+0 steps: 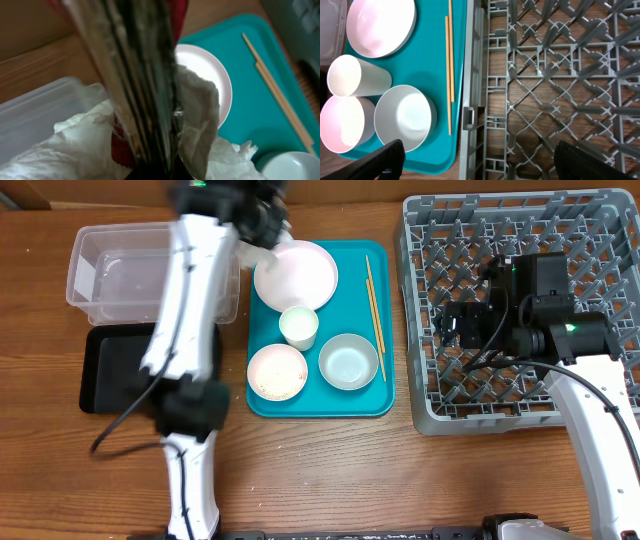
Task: Sort waste into correct bins and load items into the dishwasher
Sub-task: 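Carry the wrapper and tissue left and drop them into the clear bin, then reach the left gripper to the white cup and grasp it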
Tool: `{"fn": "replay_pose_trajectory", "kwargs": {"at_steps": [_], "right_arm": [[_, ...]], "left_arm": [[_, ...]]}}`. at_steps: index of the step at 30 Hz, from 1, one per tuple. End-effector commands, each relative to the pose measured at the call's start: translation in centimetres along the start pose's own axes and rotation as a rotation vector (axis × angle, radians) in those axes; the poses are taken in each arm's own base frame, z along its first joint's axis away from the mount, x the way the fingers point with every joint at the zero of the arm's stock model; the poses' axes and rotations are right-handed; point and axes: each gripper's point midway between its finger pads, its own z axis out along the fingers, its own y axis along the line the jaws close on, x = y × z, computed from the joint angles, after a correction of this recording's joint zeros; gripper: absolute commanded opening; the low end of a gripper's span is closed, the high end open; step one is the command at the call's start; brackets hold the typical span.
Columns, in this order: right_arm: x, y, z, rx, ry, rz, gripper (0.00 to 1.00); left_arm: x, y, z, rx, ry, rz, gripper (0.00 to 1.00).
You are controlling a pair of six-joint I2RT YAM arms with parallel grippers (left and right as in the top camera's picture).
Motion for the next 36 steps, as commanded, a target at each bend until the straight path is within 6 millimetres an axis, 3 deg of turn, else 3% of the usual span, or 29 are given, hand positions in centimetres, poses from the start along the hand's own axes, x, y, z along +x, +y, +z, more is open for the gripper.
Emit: {"fn": "replay_pose_trajectory", "kwargs": {"at_steps": [1, 4, 8, 12, 17, 23, 26, 31, 36], "right_arm": [[-0.9, 0.7, -0.6, -0.022, -0.024, -0.011, 0.97], [-0.9, 0.7, -0.6, -0.022, -0.025, -0.011, 0.98], [-0.9, 0.7, -0.6, -0.022, -0.025, -0.011, 0.98], [-0.9, 0.7, -0.6, -0.022, -0.025, -0.011, 0.98], [-0.9, 0.7, -0.6, -0.022, -0.026, -0.011, 0.98], [-0.9, 0.7, -0.6, -0.022, -0.025, -0.011, 0.98], [-1.0, 0.7, -0.6, -0.022, -0.028, -0.012, 1.0], [-1.0, 0.8, -0.6, -0.022, -0.029, -0.012, 1.0], [-1.6, 1.2, -0.7, -0.046, -0.052, -0.017, 1.0]], "left_arm": [[0.7, 5.0, -4.7, -0.101, -0.042, -0.242, 0.04], [2.5, 8.6, -5.2, -0.154, -0.008, -0.362, 0.04], [4.9, 12.6, -3.8, -0.192, 0.052, -0.468, 0.04], [6.5, 15.3, -0.7, -0.206, 0.101, -0.515, 0.04], [7.6, 16.8, 3.9, -0.208, 0.147, -0.532, 0.04], [8.5, 17.6, 9.2, -0.206, 0.18, -0.534, 0.45], [9.0, 17.6, 10.4, -0.202, 0.196, -0.53, 0.62], [8.5, 17.7, 9.6, -0.198, 0.18, -0.485, 0.78], [6.4, 15.6, 5.8, -0.096, 0.125, -0.419, 0.8]]}}
